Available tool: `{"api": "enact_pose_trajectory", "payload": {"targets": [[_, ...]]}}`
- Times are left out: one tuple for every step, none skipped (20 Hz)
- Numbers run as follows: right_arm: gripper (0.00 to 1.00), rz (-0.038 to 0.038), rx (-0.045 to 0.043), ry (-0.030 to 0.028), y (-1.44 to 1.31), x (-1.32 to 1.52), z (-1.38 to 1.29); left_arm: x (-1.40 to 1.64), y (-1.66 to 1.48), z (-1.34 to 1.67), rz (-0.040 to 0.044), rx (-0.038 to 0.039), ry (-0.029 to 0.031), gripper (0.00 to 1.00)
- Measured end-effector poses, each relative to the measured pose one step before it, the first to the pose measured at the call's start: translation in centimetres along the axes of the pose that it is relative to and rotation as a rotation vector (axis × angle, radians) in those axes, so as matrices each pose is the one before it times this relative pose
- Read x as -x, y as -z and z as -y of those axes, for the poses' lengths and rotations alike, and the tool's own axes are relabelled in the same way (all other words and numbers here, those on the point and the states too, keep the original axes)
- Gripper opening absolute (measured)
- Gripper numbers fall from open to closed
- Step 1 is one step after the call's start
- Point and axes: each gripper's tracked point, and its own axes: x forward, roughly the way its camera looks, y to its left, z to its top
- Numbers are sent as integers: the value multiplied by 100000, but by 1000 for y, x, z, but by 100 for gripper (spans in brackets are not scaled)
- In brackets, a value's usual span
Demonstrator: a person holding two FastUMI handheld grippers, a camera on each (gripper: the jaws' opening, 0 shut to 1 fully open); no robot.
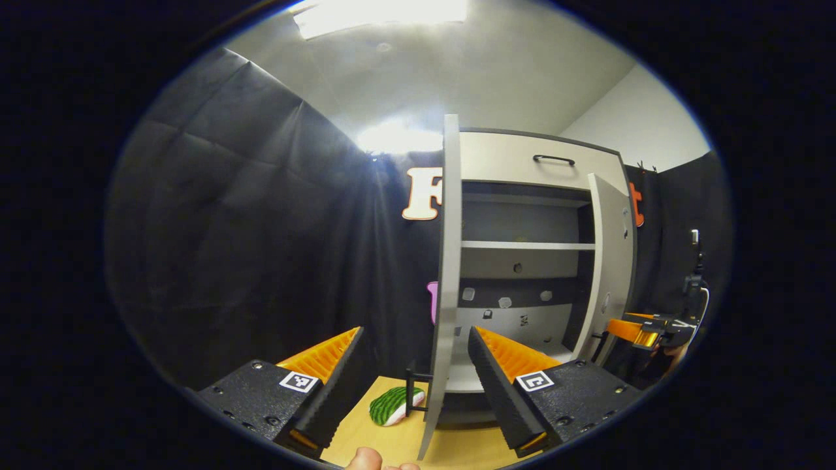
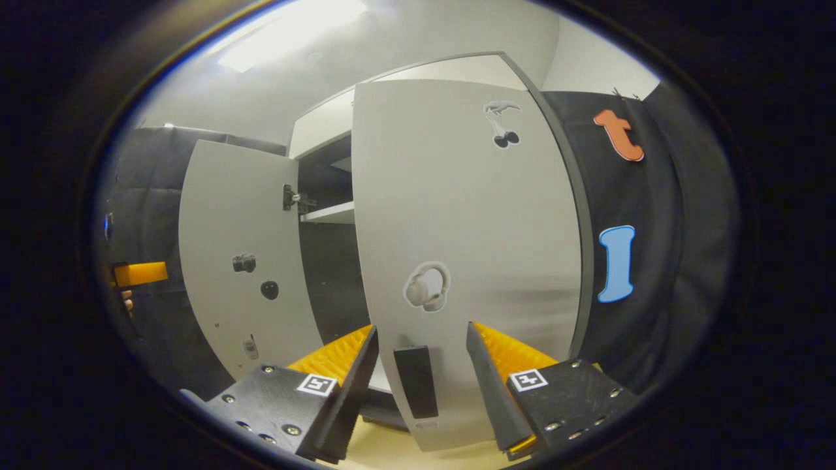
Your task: Grab one shoe with the right hand and put it into the shoe cabinet, grab the other shoe with the left hand and put it into the shoe cabinet; then close the right door with the right hand and the left door with the left hand.
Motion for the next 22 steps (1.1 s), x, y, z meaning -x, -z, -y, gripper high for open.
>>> {"api": "enact_pose_trajectory", "payload": {"targets": [[76,163,399,413,-18,132,138,-491,293,-546,-835,71,-698,94],[81,137,512,928,-20,146,276,-622,240,-543,-458,51,-800,94],[81,-77,575,944,21,226,275,-535,139,-452,-212,107,-757,94],[81,-105,567,1051,14,103,290,-231,215,48,-154,18,-904,94],[81,27,356,1042,42,197,252,-257,78,-100,-209,-71,-547,94],[81,-115,187,955,50,153,285,-387,87,-155,-365,-141,-169,94],[81,5,96,921,-13,114,315,-290,27,-6,-241,19,378,95],[81,27,117,1015,-48,34,303,-376,-60,42,82,248,1011,94],[81,102,-32,856,-1,85,260,-60,-48,-78,60,-282,-186,94],[81,-33,-185,579,-64,42,178,-16,25,-85,370,-430,-29,92],[81,195,-231,318,24,32,118,66,-84,167,-33,167,487,94],[81,79,-143,226,-37,11,39,-39,4,170,-347,575,551,94],[81,155,-48,161,-40,10,56,23,-64,210,-148,778,1108,96],[81,165,11,-3,-34,9,-82,-147,130,323,-344,1084,1077,96],[81,155,-25,-237,-12,35,-133,90,131,289,-536,609,760,93],[81,98,1,-253,8,-16,-138,374,-3,218,-108,-82,567,93],[81,-44,109,-126,41,-1,-35,-26,29,218,-140,-668,623,91],[81,-105,160,-118,-13,-44,9,-330,11,246,-79,-732,1147,93],[81,-25,211,0,29,111,83,-97,4,551,-143,-272,2104,93],[81,-29,252,104,-19,60,73,-270,171,897,-425,704,2412,91],[81,23,216,189,57,77,145,-173,148,991,-526,1060,2948,91],[81,267,219,342,-47,120,181,-150,114,1140,-193,1023,3066,93]]}}
